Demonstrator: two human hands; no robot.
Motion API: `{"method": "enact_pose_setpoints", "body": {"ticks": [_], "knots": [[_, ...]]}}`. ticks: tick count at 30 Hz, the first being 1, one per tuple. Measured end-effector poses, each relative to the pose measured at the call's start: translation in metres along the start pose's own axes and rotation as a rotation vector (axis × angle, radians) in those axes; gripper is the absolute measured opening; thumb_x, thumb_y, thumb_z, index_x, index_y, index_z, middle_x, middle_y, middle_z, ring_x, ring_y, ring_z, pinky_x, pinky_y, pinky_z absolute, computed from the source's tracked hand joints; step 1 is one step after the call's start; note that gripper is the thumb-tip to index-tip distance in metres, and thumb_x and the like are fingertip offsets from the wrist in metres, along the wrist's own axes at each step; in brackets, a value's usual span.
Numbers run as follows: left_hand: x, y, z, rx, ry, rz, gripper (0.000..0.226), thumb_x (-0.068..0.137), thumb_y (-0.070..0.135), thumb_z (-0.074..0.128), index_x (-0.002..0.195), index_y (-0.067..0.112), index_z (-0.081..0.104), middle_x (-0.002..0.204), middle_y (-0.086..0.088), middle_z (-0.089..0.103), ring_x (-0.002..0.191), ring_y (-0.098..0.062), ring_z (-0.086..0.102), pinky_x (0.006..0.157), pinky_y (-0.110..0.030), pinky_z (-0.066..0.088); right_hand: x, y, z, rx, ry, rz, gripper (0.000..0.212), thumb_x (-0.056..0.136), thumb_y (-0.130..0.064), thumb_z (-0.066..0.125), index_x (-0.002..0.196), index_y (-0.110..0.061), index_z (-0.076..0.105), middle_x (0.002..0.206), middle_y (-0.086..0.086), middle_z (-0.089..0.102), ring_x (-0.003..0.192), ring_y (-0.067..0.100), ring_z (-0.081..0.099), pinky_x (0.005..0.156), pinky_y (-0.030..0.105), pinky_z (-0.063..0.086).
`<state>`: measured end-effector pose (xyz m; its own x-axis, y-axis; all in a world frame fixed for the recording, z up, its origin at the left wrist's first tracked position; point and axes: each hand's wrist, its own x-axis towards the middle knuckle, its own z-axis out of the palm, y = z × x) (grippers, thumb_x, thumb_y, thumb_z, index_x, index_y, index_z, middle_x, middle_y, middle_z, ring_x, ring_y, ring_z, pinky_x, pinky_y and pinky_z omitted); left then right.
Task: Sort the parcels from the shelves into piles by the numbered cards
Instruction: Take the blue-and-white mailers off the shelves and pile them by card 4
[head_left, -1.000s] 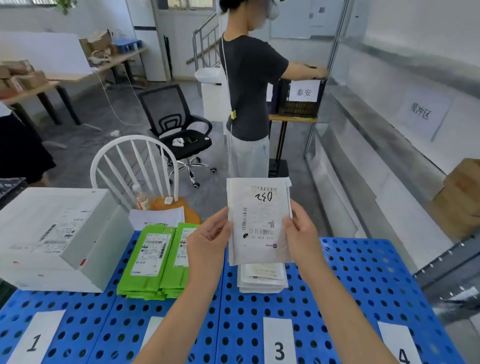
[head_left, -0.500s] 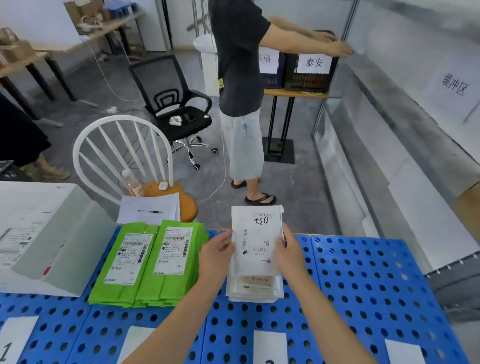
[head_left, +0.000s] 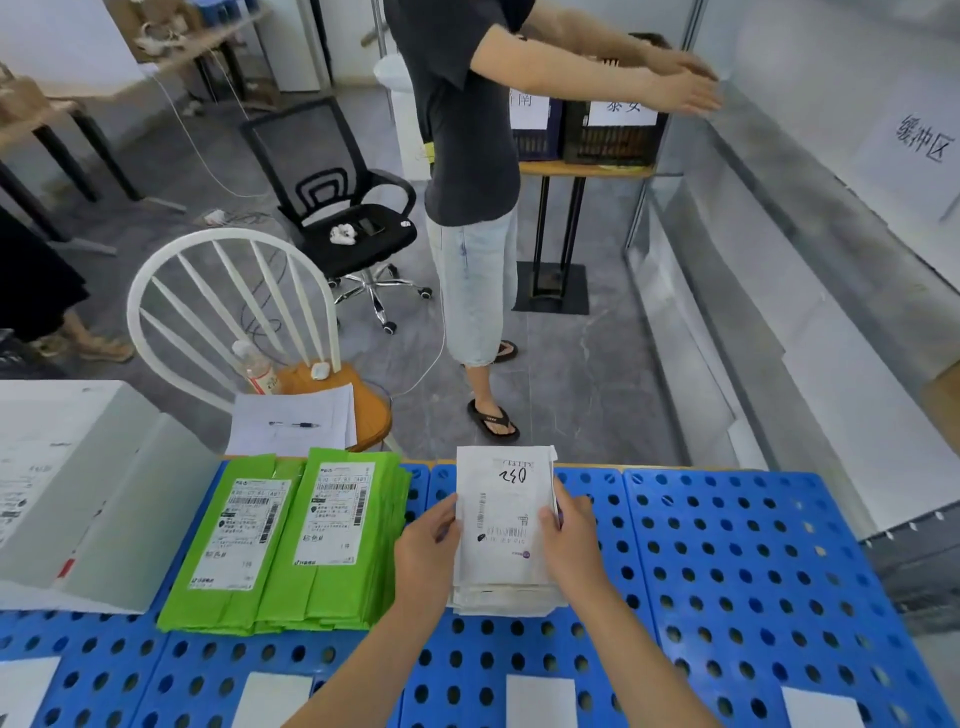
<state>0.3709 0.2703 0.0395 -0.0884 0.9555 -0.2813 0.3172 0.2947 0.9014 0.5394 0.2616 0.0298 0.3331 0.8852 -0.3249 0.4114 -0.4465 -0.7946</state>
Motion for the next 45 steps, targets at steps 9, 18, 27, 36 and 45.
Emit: {"method": "enact_pose_setpoints", "body": {"ticks": [9, 18, 27, 36, 45], "knots": [[-0.006, 0.013, -0.006, 0.127, -0.069, 0.108, 0.033, 0.094, 0.006, 0.055, 0.124, 0.018, 0.063, 0.113, 0.014, 0.064, 0.109, -0.006, 0.060, 0.087, -0.008, 0.046, -0.006, 0.003, -0.009, 0.027, 0.014, 0.056, 0.052, 0.100, -0.025, 0.044, 0.150, -0.024, 0.029, 0.136, 0.006, 0.038, 0.127, 0.021, 0.043, 0.107, 0.039, 0.039], [-0.016, 0.067, -0.043, 0.562, -0.197, 0.428, 0.039, 0.100, 0.027, 0.046, 0.139, 0.024, 0.046, 0.126, 0.001, 0.060, 0.112, -0.019, 0.059, 0.093, -0.031, 0.049, -0.030, -0.028, -0.056, -0.178, 0.001, -0.051, 0.053, 0.103, -0.030, 0.037, 0.153, -0.019, 0.021, 0.159, 0.004, 0.017, 0.143, 0.022, 0.028, 0.114, 0.040, 0.031], [-0.062, 0.132, -0.082, 0.737, -0.190, 0.659, 0.037, 0.100, 0.027, 0.044, 0.135, 0.014, 0.044, 0.134, -0.007, 0.053, 0.117, -0.026, 0.052, 0.096, -0.043, 0.046, -0.100, -0.099, -0.081, -0.470, 0.097, -0.390, 0.051, 0.103, -0.031, 0.038, 0.150, -0.015, 0.029, 0.155, 0.000, 0.027, 0.134, 0.019, 0.040, 0.111, 0.036, 0.035], [-0.114, 0.167, -0.114, 0.763, -0.229, 0.862, 0.040, 0.099, 0.031, 0.041, 0.133, 0.008, 0.045, 0.134, -0.005, 0.048, 0.130, -0.029, 0.040, 0.112, -0.041, 0.030, -0.199, -0.126, -0.103, -0.740, 0.381, -0.435, 0.053, 0.103, -0.034, 0.034, 0.150, -0.012, 0.026, 0.159, 0.002, 0.022, 0.148, 0.014, 0.014, 0.122, 0.040, 0.000], [-0.209, 0.188, -0.111, 0.780, -0.349, 1.098, 0.052, 0.101, 0.039, 0.040, 0.145, 0.013, 0.034, 0.151, -0.004, 0.034, 0.145, -0.024, 0.020, 0.114, -0.037, 0.025, -0.321, -0.115, -0.144, -0.802, 0.546, -0.321, 0.053, 0.103, -0.032, 0.034, 0.150, -0.010, 0.024, 0.157, 0.002, 0.022, 0.147, 0.017, 0.016, 0.121, 0.041, 0.002]]}}
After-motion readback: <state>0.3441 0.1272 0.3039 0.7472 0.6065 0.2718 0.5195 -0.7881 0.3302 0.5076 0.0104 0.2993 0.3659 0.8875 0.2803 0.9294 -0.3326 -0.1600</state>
